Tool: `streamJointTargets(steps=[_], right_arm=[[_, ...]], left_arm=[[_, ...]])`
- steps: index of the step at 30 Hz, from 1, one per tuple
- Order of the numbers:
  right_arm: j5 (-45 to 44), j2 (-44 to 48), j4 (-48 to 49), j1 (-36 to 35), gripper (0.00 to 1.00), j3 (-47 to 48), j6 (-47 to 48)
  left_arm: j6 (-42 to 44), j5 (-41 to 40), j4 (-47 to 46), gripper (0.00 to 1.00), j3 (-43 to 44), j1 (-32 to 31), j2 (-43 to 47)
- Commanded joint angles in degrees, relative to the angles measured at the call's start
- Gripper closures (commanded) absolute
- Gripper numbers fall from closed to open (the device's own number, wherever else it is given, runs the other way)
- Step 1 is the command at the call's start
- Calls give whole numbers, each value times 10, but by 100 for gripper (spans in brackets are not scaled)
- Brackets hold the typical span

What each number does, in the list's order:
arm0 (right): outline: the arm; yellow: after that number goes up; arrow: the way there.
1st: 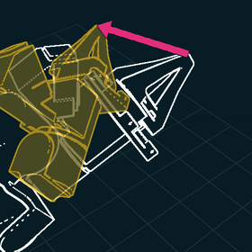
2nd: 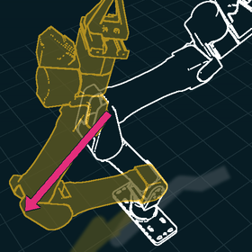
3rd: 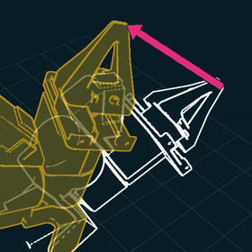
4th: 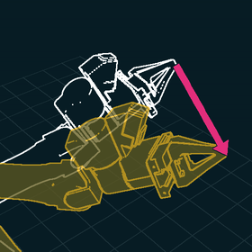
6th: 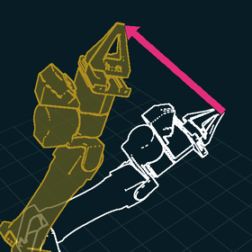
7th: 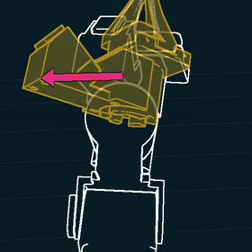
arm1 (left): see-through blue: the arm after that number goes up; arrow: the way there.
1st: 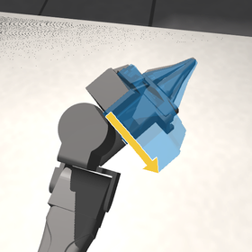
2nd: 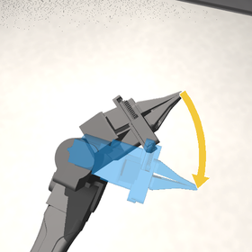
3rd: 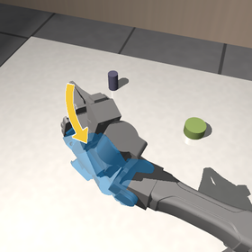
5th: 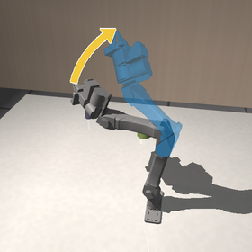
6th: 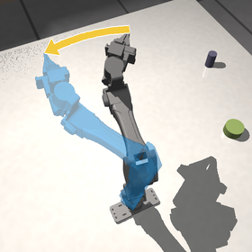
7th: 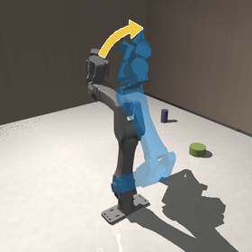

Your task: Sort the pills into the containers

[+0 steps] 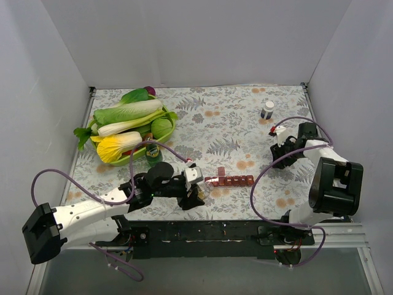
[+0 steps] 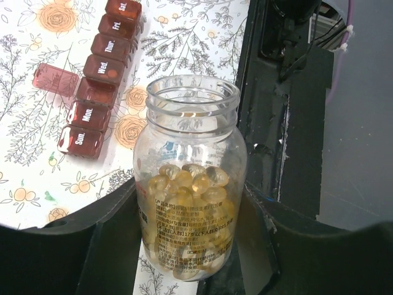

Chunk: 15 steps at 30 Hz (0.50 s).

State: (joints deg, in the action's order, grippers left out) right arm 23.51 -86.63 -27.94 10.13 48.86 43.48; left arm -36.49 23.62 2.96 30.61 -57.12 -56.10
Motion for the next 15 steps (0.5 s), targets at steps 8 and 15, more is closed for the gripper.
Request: streamJointTargets(steps=[8, 15], right_arm=[[-19, -15, -7, 6, 10, 24, 26], [78, 45, -104, 3, 6, 64, 104]], left_arm=[[-31, 11, -48, 100, -32, -2, 50], [-35, 20, -58, 100, -35, -2, 52]])
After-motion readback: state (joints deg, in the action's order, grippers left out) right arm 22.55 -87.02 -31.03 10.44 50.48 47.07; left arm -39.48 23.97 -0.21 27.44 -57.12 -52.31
